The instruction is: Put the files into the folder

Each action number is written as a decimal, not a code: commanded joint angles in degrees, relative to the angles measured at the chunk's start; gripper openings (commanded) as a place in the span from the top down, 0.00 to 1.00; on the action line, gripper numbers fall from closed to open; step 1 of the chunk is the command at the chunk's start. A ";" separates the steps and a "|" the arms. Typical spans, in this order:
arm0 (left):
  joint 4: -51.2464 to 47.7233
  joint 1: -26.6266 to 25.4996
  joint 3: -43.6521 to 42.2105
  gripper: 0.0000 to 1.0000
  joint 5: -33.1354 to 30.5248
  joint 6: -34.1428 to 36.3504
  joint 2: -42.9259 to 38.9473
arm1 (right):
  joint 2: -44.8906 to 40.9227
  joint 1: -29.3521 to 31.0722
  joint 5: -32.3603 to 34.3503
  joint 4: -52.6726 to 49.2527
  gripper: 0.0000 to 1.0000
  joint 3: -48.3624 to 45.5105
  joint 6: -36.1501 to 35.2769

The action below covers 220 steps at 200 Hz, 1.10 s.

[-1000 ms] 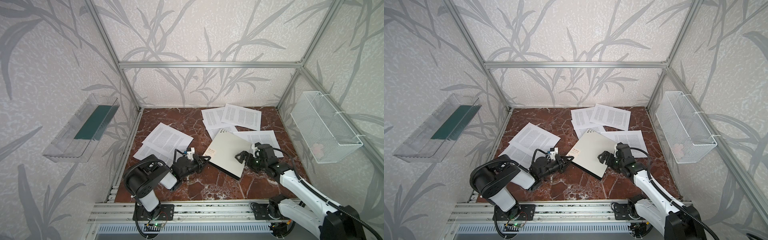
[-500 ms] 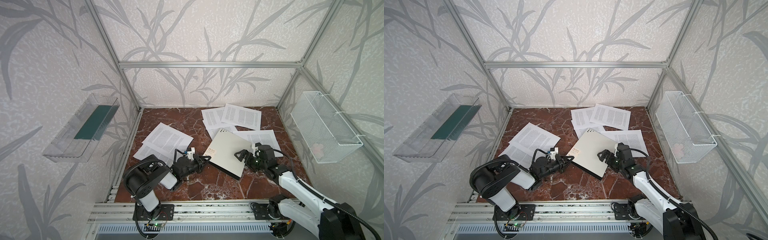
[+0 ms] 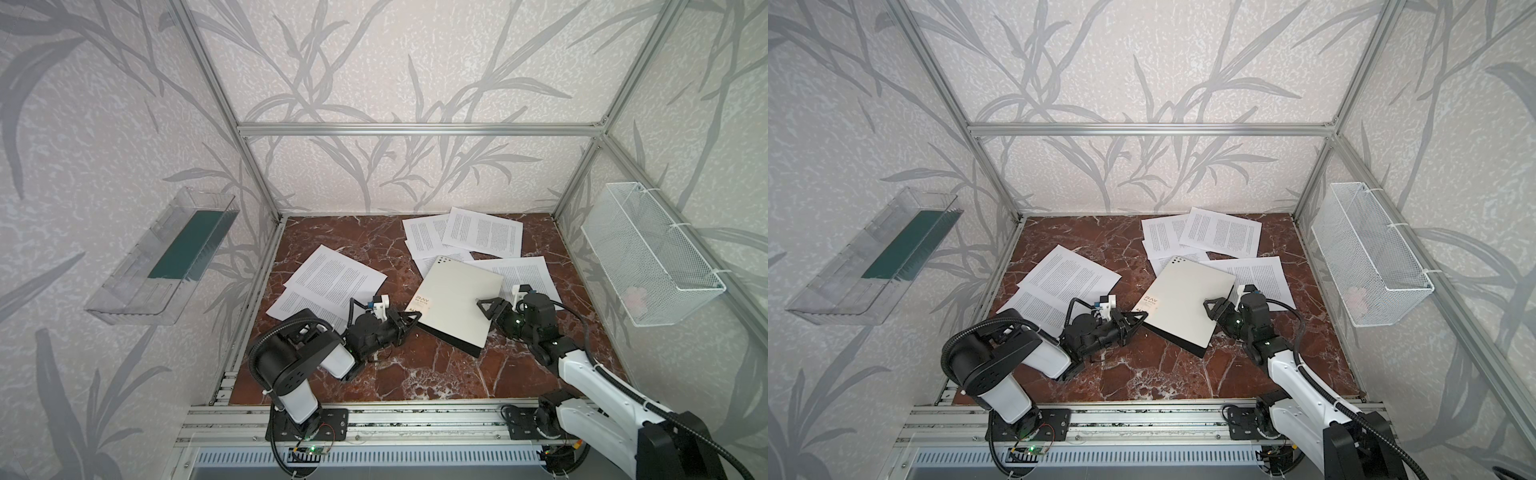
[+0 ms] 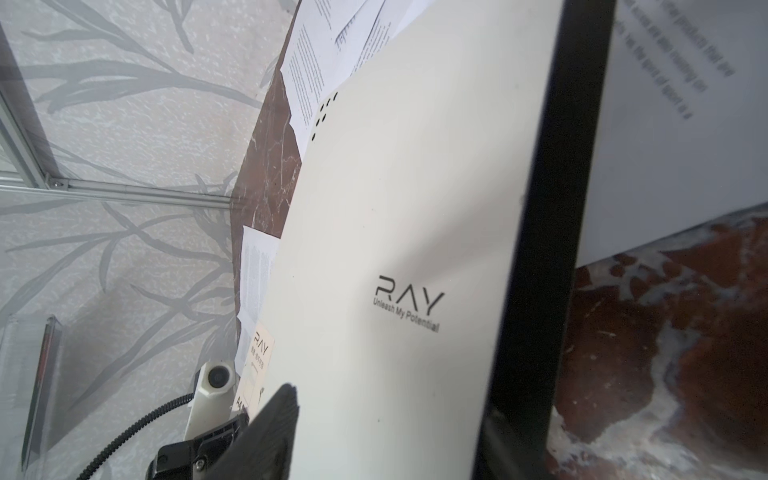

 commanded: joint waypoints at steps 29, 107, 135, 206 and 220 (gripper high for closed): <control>3.19 -1.07 2.11 0.95 2.56 1.90 0.05 | -0.44 0.18 0.44 6.45 0.89 -0.69 1.69; -21.56 -1.07 5.76 0.40 6.17 16.55 -11.38 | -11.05 0.27 2.89 -13.82 1.00 7.72 -7.15; -52.47 -1.67 11.52 0.27 3.24 30.05 -25.37 | -11.43 0.27 4.02 -16.01 1.00 9.36 -8.68; -101.53 2.67 21.92 0.08 -13.06 44.74 -44.40 | -10.42 0.35 1.20 -18.35 1.00 12.73 -11.15; -104.02 8.21 22.59 0.08 -11.78 45.54 -43.37 | -10.56 0.35 0.44 -19.14 1.00 13.18 -11.92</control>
